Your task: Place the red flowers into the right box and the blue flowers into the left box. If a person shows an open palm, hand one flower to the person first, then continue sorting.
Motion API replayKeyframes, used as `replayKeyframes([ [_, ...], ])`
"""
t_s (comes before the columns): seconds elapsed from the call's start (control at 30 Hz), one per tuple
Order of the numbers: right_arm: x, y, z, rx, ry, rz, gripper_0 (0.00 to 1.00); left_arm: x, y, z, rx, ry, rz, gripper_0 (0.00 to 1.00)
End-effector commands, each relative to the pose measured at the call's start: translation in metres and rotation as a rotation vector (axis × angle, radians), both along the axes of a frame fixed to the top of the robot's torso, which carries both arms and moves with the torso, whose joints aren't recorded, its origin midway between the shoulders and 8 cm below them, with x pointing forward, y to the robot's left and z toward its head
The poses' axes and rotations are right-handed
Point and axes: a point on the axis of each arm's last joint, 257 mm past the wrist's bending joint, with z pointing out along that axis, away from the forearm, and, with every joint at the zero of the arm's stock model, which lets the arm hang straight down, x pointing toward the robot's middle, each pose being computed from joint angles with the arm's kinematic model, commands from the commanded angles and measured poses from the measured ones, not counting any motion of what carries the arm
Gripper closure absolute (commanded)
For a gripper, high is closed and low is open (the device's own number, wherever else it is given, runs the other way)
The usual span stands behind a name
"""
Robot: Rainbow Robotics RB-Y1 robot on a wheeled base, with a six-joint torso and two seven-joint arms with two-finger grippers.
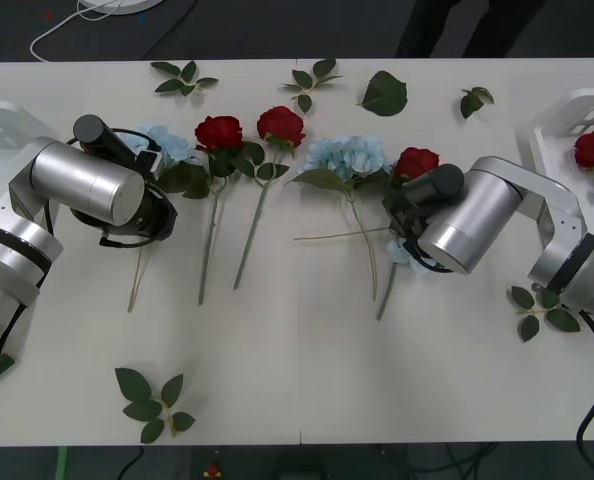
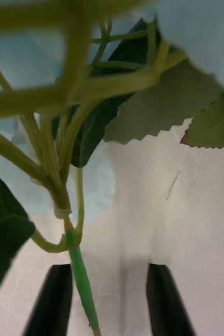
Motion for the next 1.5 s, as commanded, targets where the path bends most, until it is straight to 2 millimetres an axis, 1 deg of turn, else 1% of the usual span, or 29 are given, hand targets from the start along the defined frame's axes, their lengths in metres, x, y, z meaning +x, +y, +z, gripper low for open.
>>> replayKeyframes([
  [0.03, 0.011, -0.006, 0.045, 0.003, -0.053, 0.046, 1.0, 0.0, 0.002, -0.003, 0.001, -0.016, 0.005, 1.0],
  [0.2, 0.006, -0.013, 0.052, 0.009, -0.044, 0.059, 1.0, 0.008, 0.01, 0.005, 0.004, -0.047, 0.009, 1.0],
  [0.27, 0.003, -0.017, 0.056, 0.007, -0.041, 0.067, 1.0, 0.015, 0.017, 0.016, 0.012, -0.069, 0.01, 1.0],
  [0.3, 0.001, -0.016, 0.056, 0.007, -0.04, 0.073, 0.98, 0.018, 0.022, 0.024, 0.013, -0.082, 0.015, 1.0],
  [0.37, 0.001, -0.017, 0.058, 0.007, -0.043, 0.076, 0.76, 0.024, 0.03, 0.036, 0.012, -0.103, 0.025, 1.0],
  [0.4, 0.001, -0.018, 0.058, 0.004, -0.042, 0.077, 0.48, 0.026, 0.031, 0.042, 0.006, -0.115, 0.028, 1.0],
  [0.43, 0.001, -0.019, 0.059, 0.002, -0.044, 0.077, 0.1, 0.029, 0.036, 0.05, 0.002, -0.127, 0.036, 1.0],
  [0.47, 0.001, -0.02, 0.059, -0.002, -0.045, 0.079, 0.0, 0.03, 0.039, 0.056, 0.002, -0.134, 0.04, 1.0],
  [0.6, -0.004, -0.021, 0.059, -0.026, -0.031, 0.087, 0.0, 0.031, 0.055, 0.091, -0.02, -0.136, 0.082, 1.0],
  [0.63, -0.008, -0.02, 0.059, -0.03, -0.021, 0.082, 0.0, 0.029, 0.057, 0.102, -0.037, -0.132, 0.093, 1.0],
  [0.67, -0.01, -0.02, 0.058, -0.034, -0.014, 0.081, 0.0, 0.028, 0.057, 0.108, -0.048, -0.129, 0.097, 1.0],
  [0.7, -0.018, -0.018, 0.058, -0.041, 0.007, 0.079, 0.0, 0.025, 0.059, 0.121, -0.074, -0.117, 0.107, 1.0],
  [0.73, -0.02, -0.016, 0.057, -0.04, 0.014, 0.078, 0.0, 0.024, 0.06, 0.123, -0.078, -0.113, 0.109, 1.0],
  [0.83, -0.043, -0.004, 0.062, -0.023, 0.058, 0.051, 0.0, 0.014, 0.07, 0.163, -0.127, -0.089, 0.125, 1.0],
  [0.9, -0.055, 0.004, 0.067, -0.018, 0.072, 0.039, 0.0, 0.008, 0.079, 0.19, -0.16, -0.085, 0.138, 1.0],
  [0.93, -0.059, 0.006, 0.068, -0.016, 0.075, 0.035, 0.0, 0.005, 0.084, 0.198, -0.168, -0.08, 0.145, 1.0],
  [1.0, -0.069, 0.016, 0.07, 0.014, 0.091, 0.022, 0.0, -0.005, 0.099, 0.23, -0.201, -0.078, 0.162, 1.0],
  [1.03, -0.071, 0.019, 0.07, 0.023, 0.094, 0.018, 0.0, -0.008, 0.104, 0.24, -0.21, -0.078, 0.166, 1.0],
  [1.07, -0.072, 0.021, 0.07, 0.032, 0.094, 0.014, 0.0, -0.011, 0.108, 0.247, -0.214, -0.077, 0.17, 1.0],
  [1.1, -0.074, 0.027, 0.07, 0.051, 0.098, 0.006, 0.0, -0.018, 0.119, 0.264, -0.222, -0.079, 0.183, 1.0],
  [1.13, -0.074, 0.029, 0.07, 0.06, 0.097, -0.001, 0.0, -0.02, 0.123, 0.27, -0.223, -0.082, 0.188, 1.0],
  [1.2, -0.072, 0.038, 0.07, 0.098, 0.088, -0.028, 0.0, -0.028, 0.143, 0.297, -0.237, -0.112, 0.212, 1.0],
  [1.23, -0.071, 0.041, 0.07, 0.108, 0.088, -0.038, 0.0, -0.03, 0.148, 0.302, -0.242, -0.124, 0.22, 1.0],
  [1.3, -0.066, 0.046, 0.069, 0.144, 0.077, -0.081, 0.0, -0.036, 0.175, 0.322, -0.217, -0.17, 0.221, 1.0],
  [1.37, -0.06, 0.048, 0.066, 0.16, 0.067, -0.113, 0.0, -0.039, 0.195, 0.331, -0.203, -0.191, 0.214, 1.0],
  [1.43, -0.055, 0.049, 0.063, 0.17, 0.061, -0.133, 0.0, -0.042, 0.207, 0.333, -0.201, -0.194, 0.2, 1.0],
  [1.5, -0.044, 0.05, 0.059, 0.178, 0.042, -0.155, 0.0, -0.039, 0.225, 0.329, -0.189, -0.209, 0.154, 1.0],
])
